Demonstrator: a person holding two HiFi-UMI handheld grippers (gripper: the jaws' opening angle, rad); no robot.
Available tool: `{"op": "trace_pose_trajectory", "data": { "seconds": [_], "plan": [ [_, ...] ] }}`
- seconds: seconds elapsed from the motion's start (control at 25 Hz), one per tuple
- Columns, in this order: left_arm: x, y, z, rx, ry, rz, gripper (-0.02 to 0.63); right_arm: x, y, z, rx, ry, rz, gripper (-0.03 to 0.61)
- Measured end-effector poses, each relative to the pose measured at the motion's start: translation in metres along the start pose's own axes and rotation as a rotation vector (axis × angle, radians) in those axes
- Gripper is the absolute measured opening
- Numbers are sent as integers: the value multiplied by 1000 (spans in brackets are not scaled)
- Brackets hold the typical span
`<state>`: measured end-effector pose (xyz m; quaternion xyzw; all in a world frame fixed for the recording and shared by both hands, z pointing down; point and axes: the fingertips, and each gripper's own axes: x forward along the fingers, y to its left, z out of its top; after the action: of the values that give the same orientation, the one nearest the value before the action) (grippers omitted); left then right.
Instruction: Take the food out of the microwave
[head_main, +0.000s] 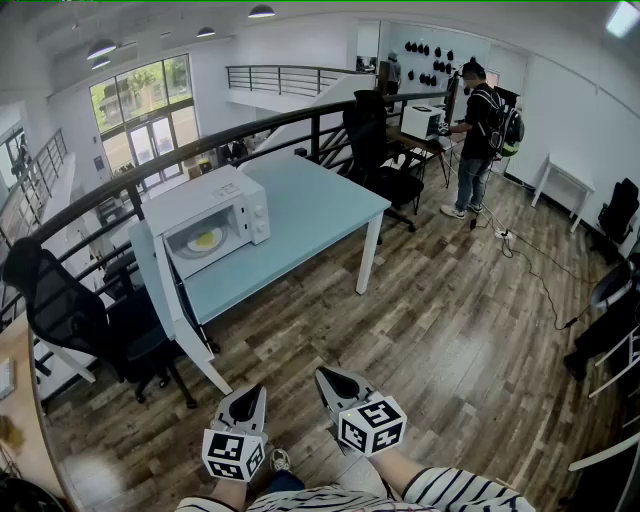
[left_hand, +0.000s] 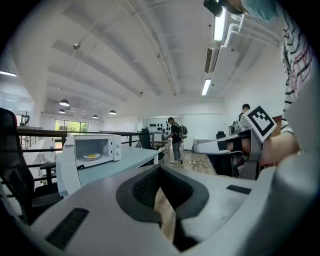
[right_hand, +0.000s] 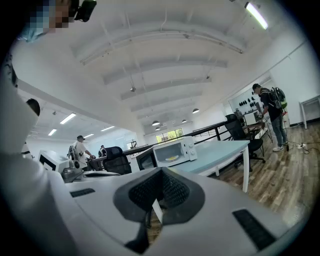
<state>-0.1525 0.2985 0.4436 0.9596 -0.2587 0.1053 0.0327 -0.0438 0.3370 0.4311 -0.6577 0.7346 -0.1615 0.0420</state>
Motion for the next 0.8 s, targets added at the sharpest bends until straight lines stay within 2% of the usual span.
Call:
{"op": "trace_pose_trajectory", "data": {
  "seconds": [0.28, 0.56, 0.6, 0.68, 0.8],
  "plan": [
    [-2, -17, 0, -38, -39, 5, 25, -18, -8, 3, -76, -39, -4, 29],
    [31, -10, -5, -54, -22, 10, 26, 3, -36, 5, -35, -43, -10, 39],
    [40, -7, -4, -56, -21, 7, 34, 9, -41, 7, -30, -42, -13, 61],
    [58, 1, -1, -64, -18, -1, 123, 24, -52, 11, -23, -33, -20, 166],
    [84, 23, 4, -79, -16, -10, 137, 52, -63, 17, -17, -22, -27, 166]
  ]
}}
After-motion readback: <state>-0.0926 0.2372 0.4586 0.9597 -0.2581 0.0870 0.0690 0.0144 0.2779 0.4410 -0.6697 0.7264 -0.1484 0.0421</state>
